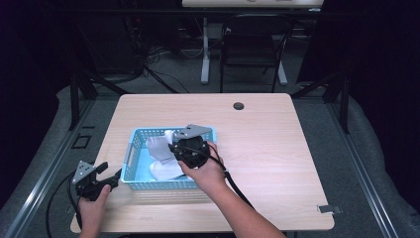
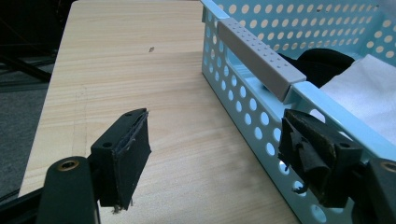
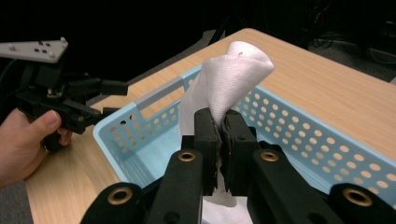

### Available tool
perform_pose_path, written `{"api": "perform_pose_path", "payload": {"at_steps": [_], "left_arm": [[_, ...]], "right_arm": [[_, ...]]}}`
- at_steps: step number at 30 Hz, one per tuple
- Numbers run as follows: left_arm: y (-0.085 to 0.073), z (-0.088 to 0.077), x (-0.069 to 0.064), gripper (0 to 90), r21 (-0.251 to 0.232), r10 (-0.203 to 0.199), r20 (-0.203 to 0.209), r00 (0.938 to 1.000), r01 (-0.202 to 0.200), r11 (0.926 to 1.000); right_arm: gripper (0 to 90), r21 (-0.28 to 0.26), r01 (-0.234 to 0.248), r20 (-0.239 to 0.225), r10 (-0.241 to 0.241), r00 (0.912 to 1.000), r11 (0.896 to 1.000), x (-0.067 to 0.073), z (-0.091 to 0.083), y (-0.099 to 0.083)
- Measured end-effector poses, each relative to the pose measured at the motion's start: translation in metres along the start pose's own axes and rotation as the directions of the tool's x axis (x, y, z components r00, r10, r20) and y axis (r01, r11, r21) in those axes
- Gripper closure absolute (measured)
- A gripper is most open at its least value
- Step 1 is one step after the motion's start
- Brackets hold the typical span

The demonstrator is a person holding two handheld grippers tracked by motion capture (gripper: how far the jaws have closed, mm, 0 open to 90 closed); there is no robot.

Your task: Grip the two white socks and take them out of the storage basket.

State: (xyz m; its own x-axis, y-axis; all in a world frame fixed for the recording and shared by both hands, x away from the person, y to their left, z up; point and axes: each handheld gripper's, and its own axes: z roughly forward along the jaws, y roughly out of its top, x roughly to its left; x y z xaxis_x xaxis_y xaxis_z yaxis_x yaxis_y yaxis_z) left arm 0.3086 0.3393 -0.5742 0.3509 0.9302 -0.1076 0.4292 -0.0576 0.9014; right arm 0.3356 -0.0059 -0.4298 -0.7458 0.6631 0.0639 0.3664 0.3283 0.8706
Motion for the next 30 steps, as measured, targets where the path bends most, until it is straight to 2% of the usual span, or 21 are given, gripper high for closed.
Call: {"api": "perform_pose_path", "payload": {"at_steps": [3, 7, 12, 20, 30], "left_arm": [[0.000, 0.000, 0.000, 24.4, 0.001, 0.002, 0.000, 1.0000, -0.002, 1.0000], [0.000, 0.000, 0.000, 24.4, -0.001, 0.000, 0.002, 1.0000, 0.000, 1.0000], [0.000, 0.000, 0.000, 24.4, 0.002, 0.002, 0.001, 1.0000, -0.002, 1.0000], [0.000, 0.000, 0.000, 24.4, 0.004, 0.003, 0.000, 1.0000, -0.003, 1.0000], [0.000, 0.000, 0.000, 24.4, 0.005, 0.004, -0.002, 1.0000, -0.004, 1.0000]], "right_arm": [[85.5, -0.020, -0.003, 0.006, 0.003, 1.0000, 1.000, -0.001, -0.005, 0.001], [85.5, -0.091, -0.001, 0.024, 0.003, 0.9997, 0.996, -0.002, -0.021, 0.002], [85.5, -0.141, -0.004, 0.045, 0.011, 0.9990, 0.990, -0.005, -0.037, 0.001], [85.5, -0.169, -0.030, 0.055, 0.039, 0.9977, 0.985, -0.014, -0.061, -0.005], [85.5, -0.184, -0.039, 0.104, 0.059, 0.9927, 0.982, -0.028, -0.089, -0.015]]}}
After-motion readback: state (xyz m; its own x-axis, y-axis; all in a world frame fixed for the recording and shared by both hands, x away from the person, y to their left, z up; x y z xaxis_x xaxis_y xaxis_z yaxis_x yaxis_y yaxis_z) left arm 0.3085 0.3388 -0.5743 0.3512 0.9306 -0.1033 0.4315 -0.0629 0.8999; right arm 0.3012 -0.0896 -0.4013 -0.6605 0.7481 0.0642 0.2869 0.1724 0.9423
